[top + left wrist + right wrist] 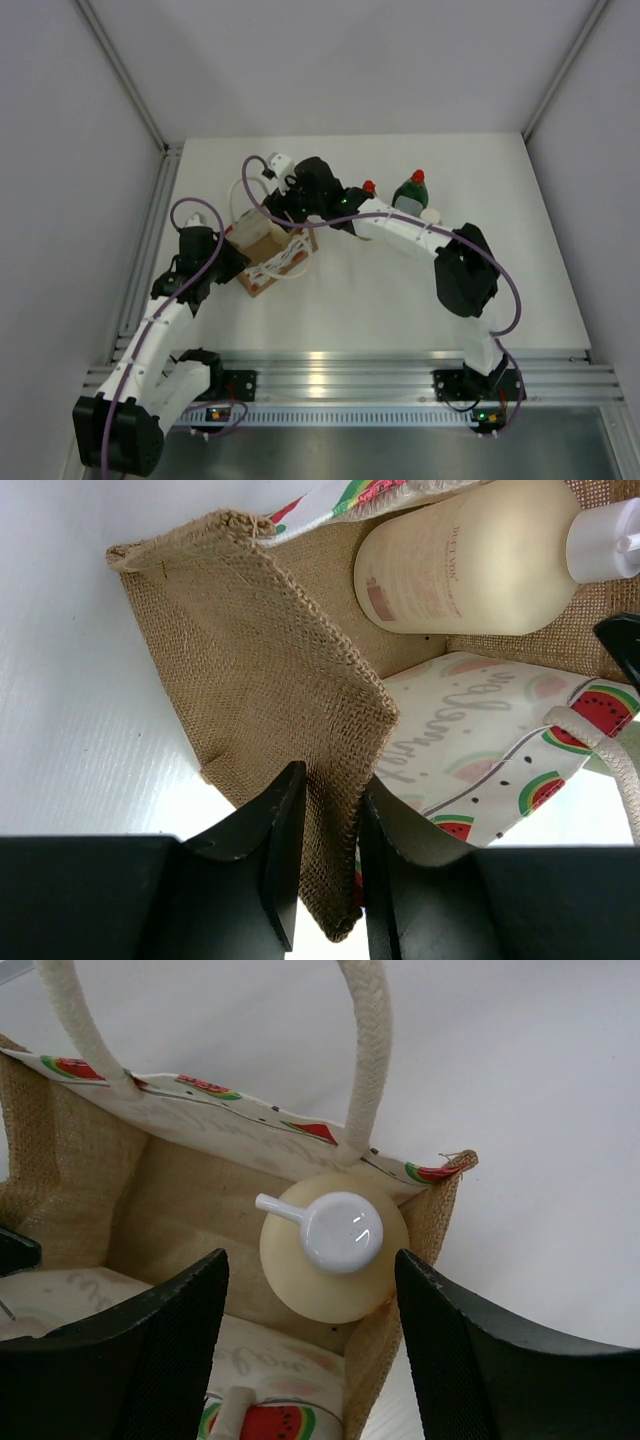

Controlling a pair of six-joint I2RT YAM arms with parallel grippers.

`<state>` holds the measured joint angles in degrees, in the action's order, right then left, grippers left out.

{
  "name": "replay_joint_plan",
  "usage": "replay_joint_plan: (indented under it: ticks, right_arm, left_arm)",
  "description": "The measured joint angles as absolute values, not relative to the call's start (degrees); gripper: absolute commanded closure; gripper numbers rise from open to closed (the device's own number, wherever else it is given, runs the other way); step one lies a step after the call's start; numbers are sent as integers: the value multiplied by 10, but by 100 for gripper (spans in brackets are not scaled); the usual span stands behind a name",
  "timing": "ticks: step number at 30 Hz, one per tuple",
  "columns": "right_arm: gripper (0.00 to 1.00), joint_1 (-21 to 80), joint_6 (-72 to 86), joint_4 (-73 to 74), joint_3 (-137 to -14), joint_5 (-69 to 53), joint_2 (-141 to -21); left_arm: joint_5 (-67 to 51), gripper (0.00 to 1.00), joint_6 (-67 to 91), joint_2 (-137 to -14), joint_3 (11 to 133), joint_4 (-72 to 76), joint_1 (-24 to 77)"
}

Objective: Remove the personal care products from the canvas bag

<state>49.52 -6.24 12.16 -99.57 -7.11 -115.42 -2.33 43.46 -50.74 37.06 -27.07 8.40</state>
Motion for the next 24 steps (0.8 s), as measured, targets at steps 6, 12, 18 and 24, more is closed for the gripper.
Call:
replay_joint_plan:
  ticks: [6,12,18,24]
  right_arm:
    - [38,490,-84,126,-1003,-89,-1175]
    - [39,489,-105,125,-1016,-89,-1196]
    - [45,488,-105,124,-1045,-89,-1219]
    - [50,488,-105,124,-1051,-90,-1225]
  left_arm:
    - [-23,69,434,-508,371,-271,84]
    - [-23,69,434,-508,371,-271,84]
    - [-23,69,434,-508,371,-270,84]
    - [-23,69,434,-508,371,-271,84]
